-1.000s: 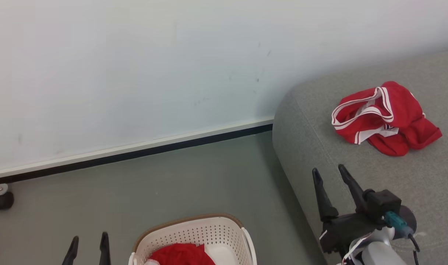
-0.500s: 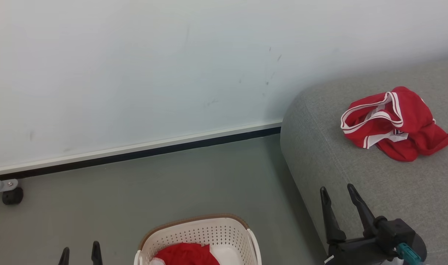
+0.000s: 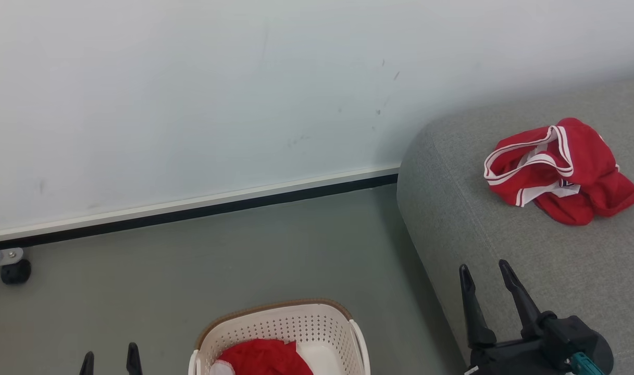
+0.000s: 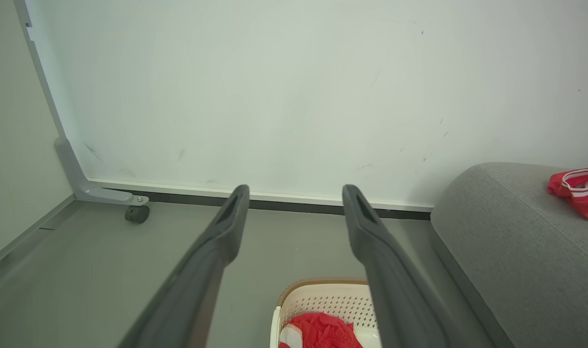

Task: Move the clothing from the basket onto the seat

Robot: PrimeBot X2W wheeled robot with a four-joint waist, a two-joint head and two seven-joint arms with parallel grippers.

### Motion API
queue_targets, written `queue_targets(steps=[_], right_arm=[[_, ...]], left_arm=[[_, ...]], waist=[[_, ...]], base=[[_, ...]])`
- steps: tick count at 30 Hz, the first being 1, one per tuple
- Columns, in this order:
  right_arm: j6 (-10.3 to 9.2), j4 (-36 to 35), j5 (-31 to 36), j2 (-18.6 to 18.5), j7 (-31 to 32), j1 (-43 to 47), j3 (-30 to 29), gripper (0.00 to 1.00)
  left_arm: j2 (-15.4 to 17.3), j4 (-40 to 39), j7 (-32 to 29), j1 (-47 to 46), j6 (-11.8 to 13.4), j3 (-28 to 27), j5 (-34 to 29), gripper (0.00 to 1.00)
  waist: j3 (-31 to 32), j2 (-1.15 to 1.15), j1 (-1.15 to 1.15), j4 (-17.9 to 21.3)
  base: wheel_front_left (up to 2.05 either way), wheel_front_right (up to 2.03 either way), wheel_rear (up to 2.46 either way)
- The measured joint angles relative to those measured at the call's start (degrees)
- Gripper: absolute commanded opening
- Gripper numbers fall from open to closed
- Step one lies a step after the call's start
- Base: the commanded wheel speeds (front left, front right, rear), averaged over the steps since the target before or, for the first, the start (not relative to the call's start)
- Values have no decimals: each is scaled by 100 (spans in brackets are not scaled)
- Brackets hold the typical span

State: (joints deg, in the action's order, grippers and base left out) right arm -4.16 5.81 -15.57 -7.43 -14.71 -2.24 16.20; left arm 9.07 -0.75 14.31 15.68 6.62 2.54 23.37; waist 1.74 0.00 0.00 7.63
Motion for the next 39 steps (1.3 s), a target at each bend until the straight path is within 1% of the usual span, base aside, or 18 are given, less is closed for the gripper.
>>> queue_targets(steps=[4,11,32,39], right_arm=[[-36,-33,0,0,1,55,-30,100],[-40,-118,0,1,0,55,-62,100],[-44,-149,0,-7,1,55,-83,100],[-45,-277,0,-15,1,51,-112,100]], left_arm=[[-5,-33,0,0,1,-27,-31,100],[-32,-116,0,1,1,-60,-172,100],[-151,-240,0,19,29,-137,-270,100],[-153,-268,-1,-28,40,40,-336,100]], waist=[[-18,0,0,-3],[-51,0,0,-17],[-167,0,0,-23],[-375,0,0,6]], base=[[0,0,0],[0,0,0],[0,0,0],[0,0,0]])
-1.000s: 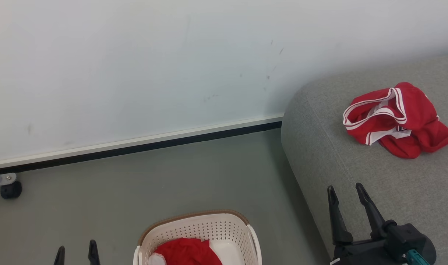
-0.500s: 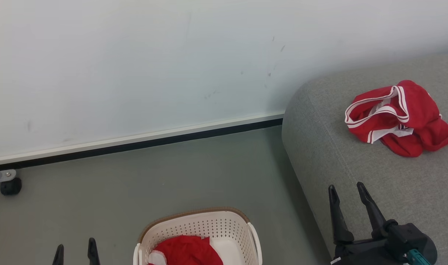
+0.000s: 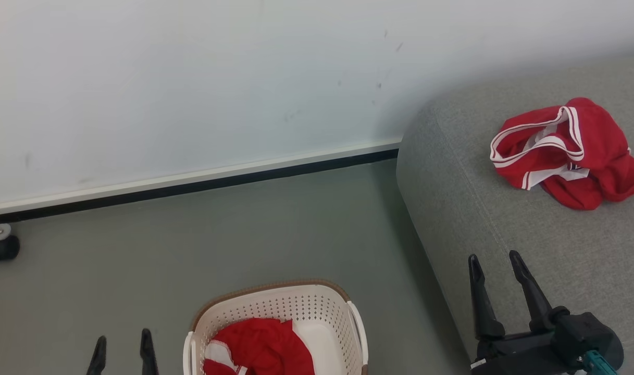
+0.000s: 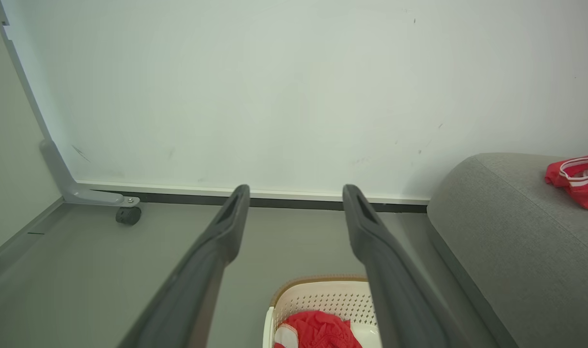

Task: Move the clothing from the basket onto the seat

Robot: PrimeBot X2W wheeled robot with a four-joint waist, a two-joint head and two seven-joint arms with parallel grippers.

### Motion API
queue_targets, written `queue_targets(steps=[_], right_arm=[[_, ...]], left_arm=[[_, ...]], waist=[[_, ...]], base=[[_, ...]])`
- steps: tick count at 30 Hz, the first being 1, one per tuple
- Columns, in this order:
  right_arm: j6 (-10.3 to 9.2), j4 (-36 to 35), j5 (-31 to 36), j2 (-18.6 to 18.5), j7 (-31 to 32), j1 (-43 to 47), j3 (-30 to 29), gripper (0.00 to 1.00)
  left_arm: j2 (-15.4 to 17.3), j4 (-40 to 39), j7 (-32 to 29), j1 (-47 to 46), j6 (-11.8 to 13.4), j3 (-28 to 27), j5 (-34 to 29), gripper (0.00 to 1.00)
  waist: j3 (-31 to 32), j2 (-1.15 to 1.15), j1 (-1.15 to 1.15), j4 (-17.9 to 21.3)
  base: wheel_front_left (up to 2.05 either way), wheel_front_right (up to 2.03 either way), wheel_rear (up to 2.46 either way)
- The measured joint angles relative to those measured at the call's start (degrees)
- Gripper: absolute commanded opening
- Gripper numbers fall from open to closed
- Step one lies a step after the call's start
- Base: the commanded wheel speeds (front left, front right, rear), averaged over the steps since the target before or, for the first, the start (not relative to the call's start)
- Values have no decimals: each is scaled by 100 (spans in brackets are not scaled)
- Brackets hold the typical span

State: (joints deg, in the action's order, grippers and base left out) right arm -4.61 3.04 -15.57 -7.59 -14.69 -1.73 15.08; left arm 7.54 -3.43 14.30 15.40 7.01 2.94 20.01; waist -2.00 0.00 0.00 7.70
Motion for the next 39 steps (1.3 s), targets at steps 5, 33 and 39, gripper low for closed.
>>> queue_targets(steps=[5,33,39], right_arm=[[-1,-157,1,-3,0,-25,-73,100],[-44,-1140,242,93,-2,-1312,-224,100],[-43,-1347,277,126,-2,-1579,-225,100]], left_arm=[[-2,103,-68,-393,-100,190,-38,100],[134,2580,-928,-2977,-746,1221,-710,100],[112,3132,-1085,-3504,-803,1389,-921,100]], waist=[[-251,0,0,30],[-2447,1,-1,641],[-3053,1,0,798]], base=[[0,0,0],[0,0,0],[0,0,0]])
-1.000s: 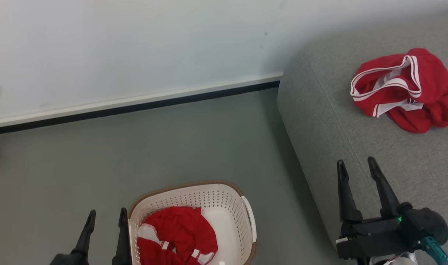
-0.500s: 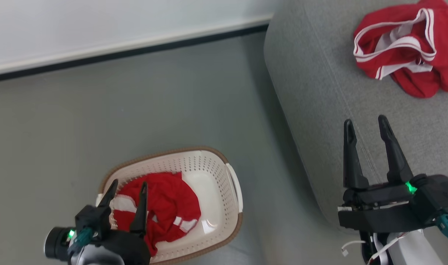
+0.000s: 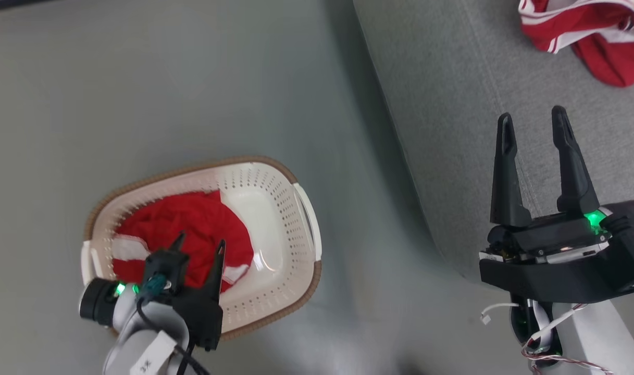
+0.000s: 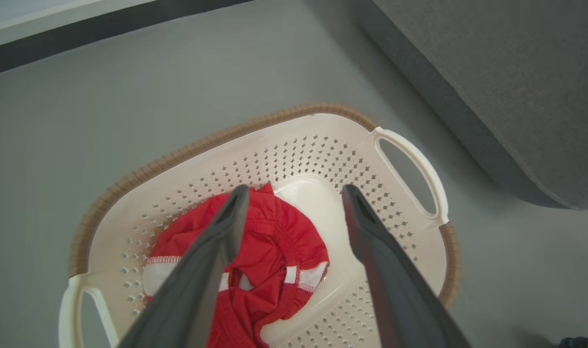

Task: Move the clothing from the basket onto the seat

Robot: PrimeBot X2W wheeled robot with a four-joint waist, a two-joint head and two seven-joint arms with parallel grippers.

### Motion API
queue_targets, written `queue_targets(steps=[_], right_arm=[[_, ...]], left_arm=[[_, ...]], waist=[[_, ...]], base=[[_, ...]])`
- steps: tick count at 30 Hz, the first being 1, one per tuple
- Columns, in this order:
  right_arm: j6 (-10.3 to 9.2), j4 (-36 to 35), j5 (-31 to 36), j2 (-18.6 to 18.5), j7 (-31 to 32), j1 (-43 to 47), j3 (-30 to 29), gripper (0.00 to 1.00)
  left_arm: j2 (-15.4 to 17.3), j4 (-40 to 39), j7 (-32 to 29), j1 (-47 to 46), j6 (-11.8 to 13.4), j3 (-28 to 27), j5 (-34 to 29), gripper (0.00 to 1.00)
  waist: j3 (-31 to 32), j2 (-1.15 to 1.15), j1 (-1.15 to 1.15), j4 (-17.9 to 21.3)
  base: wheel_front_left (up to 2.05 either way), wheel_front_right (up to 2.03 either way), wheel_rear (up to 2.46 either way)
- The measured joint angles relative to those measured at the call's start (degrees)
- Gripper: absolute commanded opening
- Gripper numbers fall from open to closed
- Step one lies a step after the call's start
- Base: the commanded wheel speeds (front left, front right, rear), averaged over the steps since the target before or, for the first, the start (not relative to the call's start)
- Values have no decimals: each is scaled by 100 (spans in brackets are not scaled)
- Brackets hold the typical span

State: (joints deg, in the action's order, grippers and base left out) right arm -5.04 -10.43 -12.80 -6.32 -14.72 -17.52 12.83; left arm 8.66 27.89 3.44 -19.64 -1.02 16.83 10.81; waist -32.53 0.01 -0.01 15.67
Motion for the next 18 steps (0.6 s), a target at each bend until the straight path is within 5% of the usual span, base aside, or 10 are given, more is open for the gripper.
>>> queue_targets(steps=[18], right_arm=[[0,-657,134,163,-1,-622,20,100]], left_arm=[[386,911,-335,-1628,80,-140,-285,100]], waist=[[-1563,0,0,245]], base=[[0,0,0]])
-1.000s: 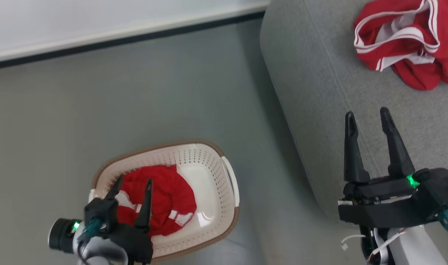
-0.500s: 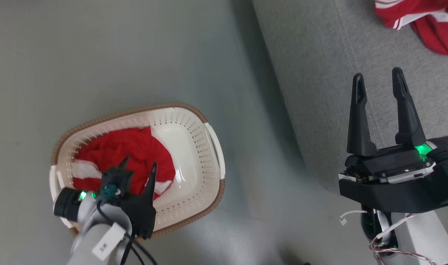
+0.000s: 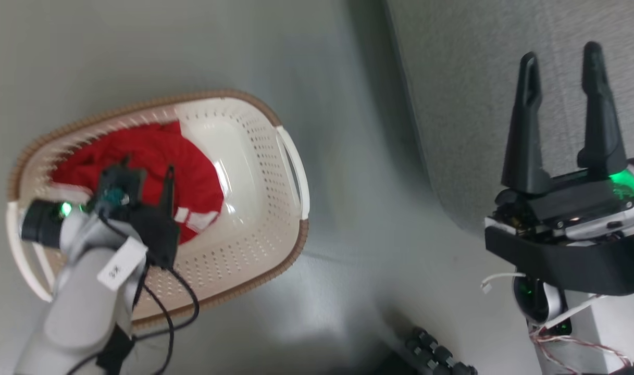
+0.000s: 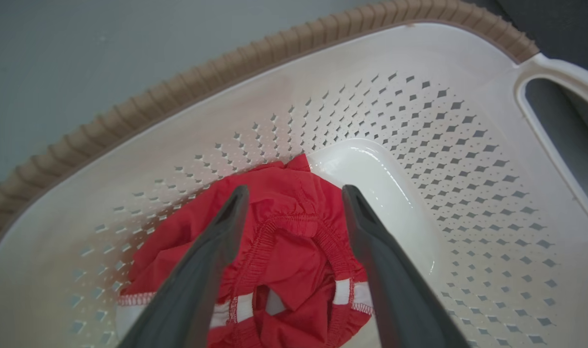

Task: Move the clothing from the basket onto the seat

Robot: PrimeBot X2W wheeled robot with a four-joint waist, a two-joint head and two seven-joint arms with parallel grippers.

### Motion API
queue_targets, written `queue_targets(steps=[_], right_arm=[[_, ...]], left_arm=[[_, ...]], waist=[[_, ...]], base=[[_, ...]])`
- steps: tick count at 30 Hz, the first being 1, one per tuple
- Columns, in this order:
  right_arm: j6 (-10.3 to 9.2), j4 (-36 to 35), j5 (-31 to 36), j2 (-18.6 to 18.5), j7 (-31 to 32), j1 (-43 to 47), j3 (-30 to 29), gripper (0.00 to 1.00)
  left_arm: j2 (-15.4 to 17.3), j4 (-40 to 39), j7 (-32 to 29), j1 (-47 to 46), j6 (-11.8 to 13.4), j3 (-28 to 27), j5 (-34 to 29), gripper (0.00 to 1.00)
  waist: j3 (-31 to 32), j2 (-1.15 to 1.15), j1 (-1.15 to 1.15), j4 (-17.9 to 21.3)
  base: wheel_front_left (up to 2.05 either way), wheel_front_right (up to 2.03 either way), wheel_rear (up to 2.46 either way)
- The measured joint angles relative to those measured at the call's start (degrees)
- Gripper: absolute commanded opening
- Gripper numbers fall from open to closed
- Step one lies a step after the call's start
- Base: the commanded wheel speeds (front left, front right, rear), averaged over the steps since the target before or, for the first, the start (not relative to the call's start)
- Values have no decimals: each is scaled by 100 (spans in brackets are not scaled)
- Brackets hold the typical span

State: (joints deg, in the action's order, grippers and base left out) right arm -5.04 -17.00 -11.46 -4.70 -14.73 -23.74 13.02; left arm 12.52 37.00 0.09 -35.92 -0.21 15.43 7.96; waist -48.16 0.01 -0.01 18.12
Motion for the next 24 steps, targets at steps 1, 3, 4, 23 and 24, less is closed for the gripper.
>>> queue_targets(steps=[1,3,4,23,24], right_arm=[[0,-1,0,2,0,-36,-15,100],[0,18,0,13,0,-81,-32,100],[0,36,0,20,0,-104,-33,100],[-5,78,45,103,0,-147,-68,100],[-7,78,46,103,0,-142,-70,100]], left_arm=[[-1,37,1,-80,21,-1,-38,100],[5,154,5,-210,21,-5,-65,100],[16,208,9,-243,21,-7,-68,100],[191,954,313,-877,297,10,-391,100],[188,1009,313,-910,327,21,-420,100]], waist=[[-84,0,0,10],[-246,0,0,30],[-319,0,0,38],[-812,-1,1,92],[-818,-1,1,91]], base=[[0,0,0],[0,0,0],[0,0,0],[0,0,0],[0,0,0]])
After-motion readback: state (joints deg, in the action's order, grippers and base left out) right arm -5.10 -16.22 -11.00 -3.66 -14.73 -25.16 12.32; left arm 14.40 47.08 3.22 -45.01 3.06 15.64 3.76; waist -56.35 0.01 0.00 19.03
